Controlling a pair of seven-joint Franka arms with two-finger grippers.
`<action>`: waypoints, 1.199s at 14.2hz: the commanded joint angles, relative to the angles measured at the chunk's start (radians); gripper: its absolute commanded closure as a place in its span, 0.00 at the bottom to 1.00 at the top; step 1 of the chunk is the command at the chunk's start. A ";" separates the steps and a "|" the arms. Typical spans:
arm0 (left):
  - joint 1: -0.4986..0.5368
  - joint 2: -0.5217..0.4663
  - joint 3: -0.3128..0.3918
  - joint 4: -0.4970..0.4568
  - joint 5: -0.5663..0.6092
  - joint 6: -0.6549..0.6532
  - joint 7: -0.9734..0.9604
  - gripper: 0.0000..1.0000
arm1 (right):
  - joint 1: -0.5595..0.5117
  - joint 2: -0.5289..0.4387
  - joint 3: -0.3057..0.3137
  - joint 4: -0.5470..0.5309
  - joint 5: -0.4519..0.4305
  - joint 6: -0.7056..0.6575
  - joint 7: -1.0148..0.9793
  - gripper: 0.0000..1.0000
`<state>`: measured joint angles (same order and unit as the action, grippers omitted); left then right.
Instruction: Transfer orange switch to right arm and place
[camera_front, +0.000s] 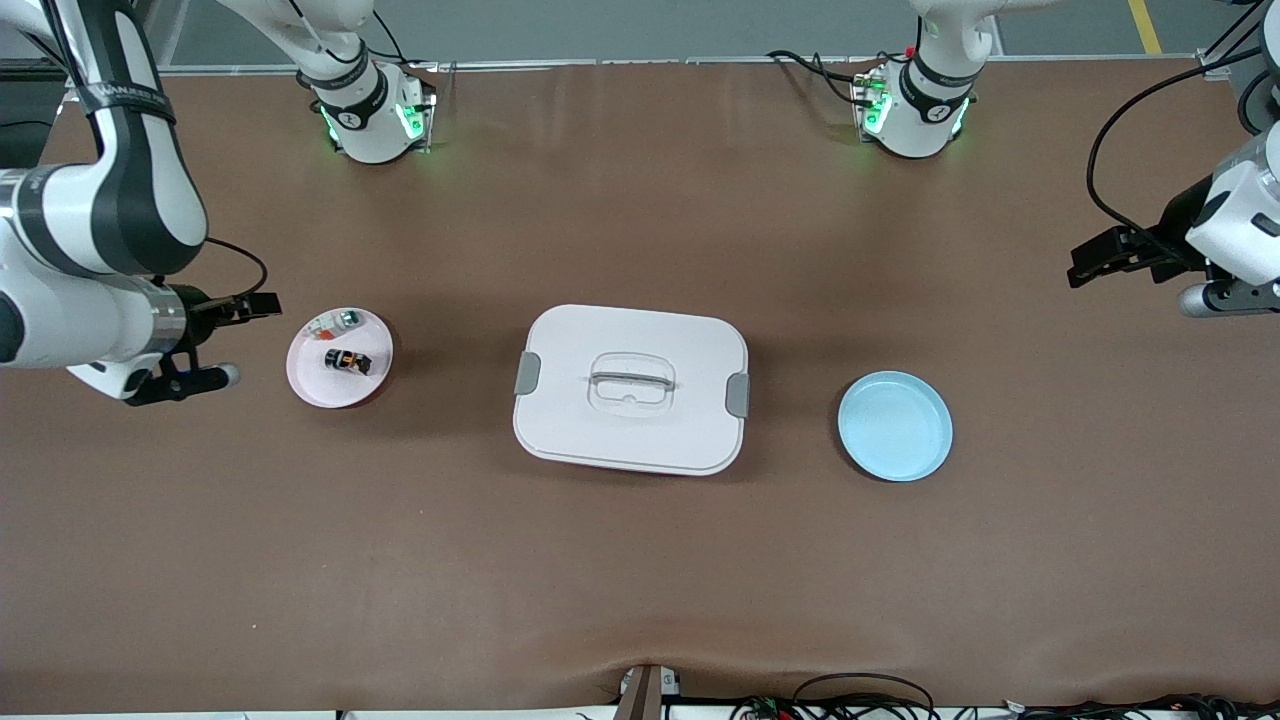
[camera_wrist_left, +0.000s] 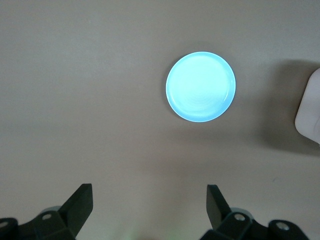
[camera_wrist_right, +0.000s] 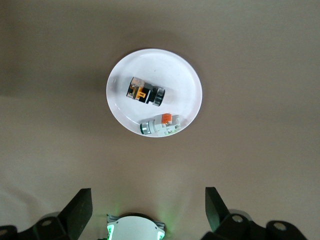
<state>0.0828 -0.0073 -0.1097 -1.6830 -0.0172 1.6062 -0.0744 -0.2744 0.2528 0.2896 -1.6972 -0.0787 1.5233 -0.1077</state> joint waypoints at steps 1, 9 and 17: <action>-0.020 -0.005 0.021 0.000 0.008 -0.011 -0.004 0.00 | -0.020 0.062 0.005 0.144 -0.021 -0.092 0.071 0.00; -0.031 0.001 0.022 0.002 0.010 -0.011 -0.005 0.00 | -0.046 0.068 0.010 0.290 -0.001 -0.273 0.071 0.00; -0.075 0.000 0.070 0.000 0.010 -0.011 -0.005 0.00 | -0.077 0.063 0.006 0.367 0.028 -0.402 0.075 0.00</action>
<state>0.0477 -0.0050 -0.0821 -1.6853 -0.0172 1.6061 -0.0745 -0.3386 0.2979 0.2830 -1.3690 -0.0567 1.1674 -0.0501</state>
